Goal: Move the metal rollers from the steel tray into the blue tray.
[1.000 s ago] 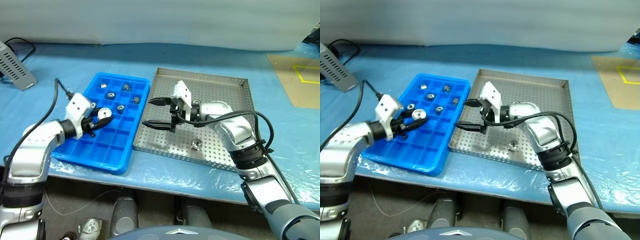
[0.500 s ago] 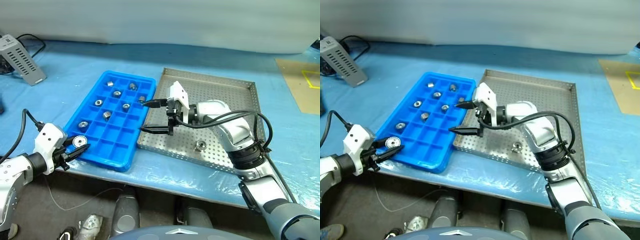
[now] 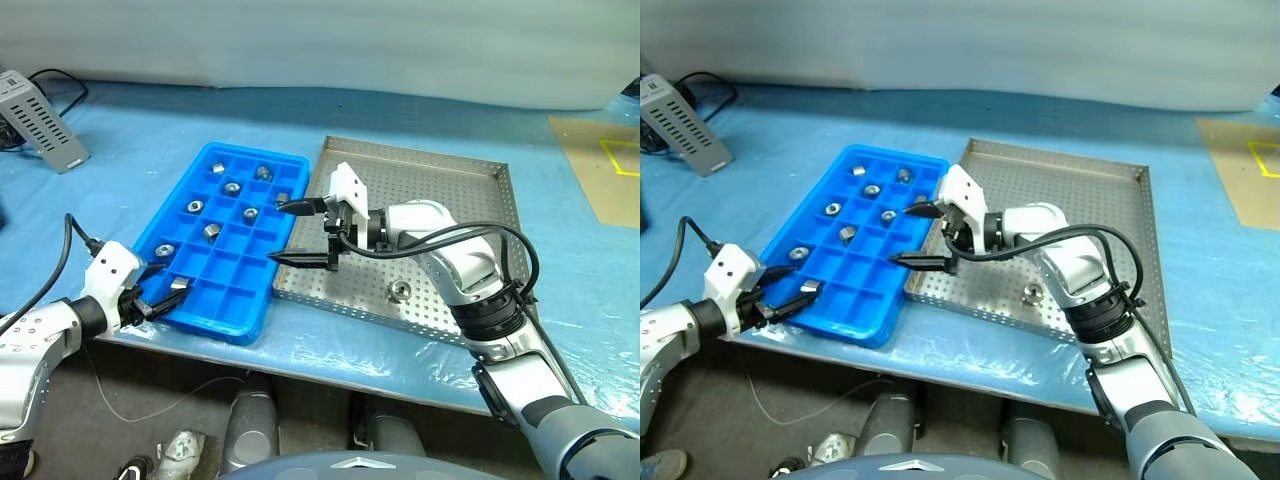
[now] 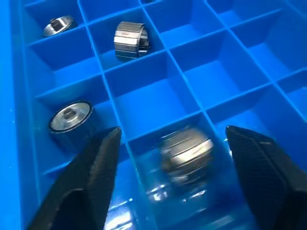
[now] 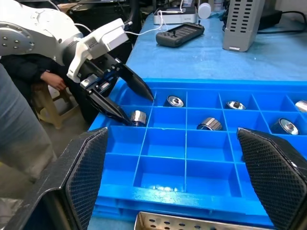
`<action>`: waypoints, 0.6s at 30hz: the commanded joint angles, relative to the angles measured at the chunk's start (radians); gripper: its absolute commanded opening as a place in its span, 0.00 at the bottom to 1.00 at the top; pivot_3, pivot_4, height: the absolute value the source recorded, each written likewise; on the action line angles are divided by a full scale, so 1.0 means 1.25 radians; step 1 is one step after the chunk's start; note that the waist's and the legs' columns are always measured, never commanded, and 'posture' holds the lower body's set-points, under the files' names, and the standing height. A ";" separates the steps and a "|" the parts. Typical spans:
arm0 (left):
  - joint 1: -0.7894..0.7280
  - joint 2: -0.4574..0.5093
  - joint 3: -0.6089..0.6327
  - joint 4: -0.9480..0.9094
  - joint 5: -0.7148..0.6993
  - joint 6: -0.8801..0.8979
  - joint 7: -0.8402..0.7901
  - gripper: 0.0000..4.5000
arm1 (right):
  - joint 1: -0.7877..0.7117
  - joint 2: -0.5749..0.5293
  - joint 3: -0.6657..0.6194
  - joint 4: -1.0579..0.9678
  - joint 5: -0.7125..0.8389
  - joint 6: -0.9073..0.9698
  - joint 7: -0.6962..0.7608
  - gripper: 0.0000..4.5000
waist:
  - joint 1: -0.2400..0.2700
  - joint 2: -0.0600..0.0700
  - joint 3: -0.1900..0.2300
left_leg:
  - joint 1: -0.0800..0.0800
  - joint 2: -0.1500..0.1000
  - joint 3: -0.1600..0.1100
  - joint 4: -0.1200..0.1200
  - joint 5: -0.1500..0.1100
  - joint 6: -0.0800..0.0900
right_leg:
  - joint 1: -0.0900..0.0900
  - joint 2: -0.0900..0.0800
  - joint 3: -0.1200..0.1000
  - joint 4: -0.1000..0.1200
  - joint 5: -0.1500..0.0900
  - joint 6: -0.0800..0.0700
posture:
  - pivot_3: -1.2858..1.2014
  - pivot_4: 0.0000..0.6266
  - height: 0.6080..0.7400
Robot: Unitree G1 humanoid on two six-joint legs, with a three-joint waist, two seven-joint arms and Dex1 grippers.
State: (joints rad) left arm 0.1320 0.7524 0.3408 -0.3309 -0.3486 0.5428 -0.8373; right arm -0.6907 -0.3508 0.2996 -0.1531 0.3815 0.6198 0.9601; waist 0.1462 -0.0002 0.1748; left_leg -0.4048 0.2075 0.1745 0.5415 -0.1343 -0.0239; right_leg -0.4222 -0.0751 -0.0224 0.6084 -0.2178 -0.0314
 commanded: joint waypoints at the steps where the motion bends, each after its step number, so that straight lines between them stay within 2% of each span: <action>1: -0.051 0.031 -0.011 -0.002 -0.006 -0.024 -0.017 0.78 | 0.000 -0.006 -0.012 -0.044 0.003 0.005 -0.013 1.00 | 0.000 0.000 0.000 | 0.000 0.000 0.000 0.000 0.000 0.000 | 0.000 0.000 0.000 0.000 0.000 0.000 | 0.58 0.24 1.00; 5: -0.195 0.019 -0.061 -0.011 -0.056 0.006 -0.028 0.78 | 0.020 -0.048 -0.043 -0.065 0.010 0.027 -0.022 1.00 | 0.005 0.000 0.000 | 0.000 0.000 0.000 0.001 0.001 -0.001 | 0.000 0.000 0.000 0.003 0.000 0.000 | 0.56 0.24 1.00; 9: -0.318 -0.042 -0.187 0.022 -0.057 0.013 -0.041 0.78 | 0.104 -0.185 -0.074 -0.107 0.013 0.039 0.030 1.00 | 0.005 0.000 -0.001 | 0.002 -0.001 0.000 0.004 0.001 -0.002 | 0.003 -0.003 0.001 0.004 0.000 0.000 | 0.54 0.24 1.00; 12: -0.373 -0.080 -0.271 0.080 -0.031 -0.004 -0.058 0.78 | 0.146 -0.246 -0.117 -0.121 0.032 0.041 0.042 1.00 | -0.009 0.000 -0.001 | 0.002 -0.001 0.000 0.005 0.001 -0.002 | 0.003 -0.003 0.002 0.004 0.001 0.002 | 0.52 0.24 1.00; 15: -0.431 -0.120 -0.335 0.128 -0.015 -0.019 -0.072 0.78 | 0.167 -0.294 -0.140 -0.071 0.021 0.012 0.070 1.00 | -0.029 0.000 -0.001 | 0.001 0.000 0.000 0.006 0.002 -0.002 | 0.001 0.000 0.002 0.008 0.001 0.001 | 0.50 0.24 1.00; 18: -0.474 -0.148 -0.372 0.167 -0.005 -0.037 -0.094 0.78 | 0.156 -0.300 -0.131 0.028 -0.020 -0.035 0.070 1.00 | -0.048 -0.001 -0.001 | 0.002 0.000 0.000 0.007 0.002 -0.002 | 0.000 0.001 0.002 0.011 0.000 -0.001 | 0.49 0.24 1.00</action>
State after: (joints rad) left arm -0.4416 0.5645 -0.1203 -0.1254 -0.3624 0.5236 -0.9359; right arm -0.4857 -0.7241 0.1494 -0.1433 0.3701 0.6124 1.0436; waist 0.0856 -0.0009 0.1731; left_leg -0.4020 0.2077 0.1747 0.5508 -0.1322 -0.0264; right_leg -0.4222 -0.0741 -0.0195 0.6222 -0.2179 -0.0323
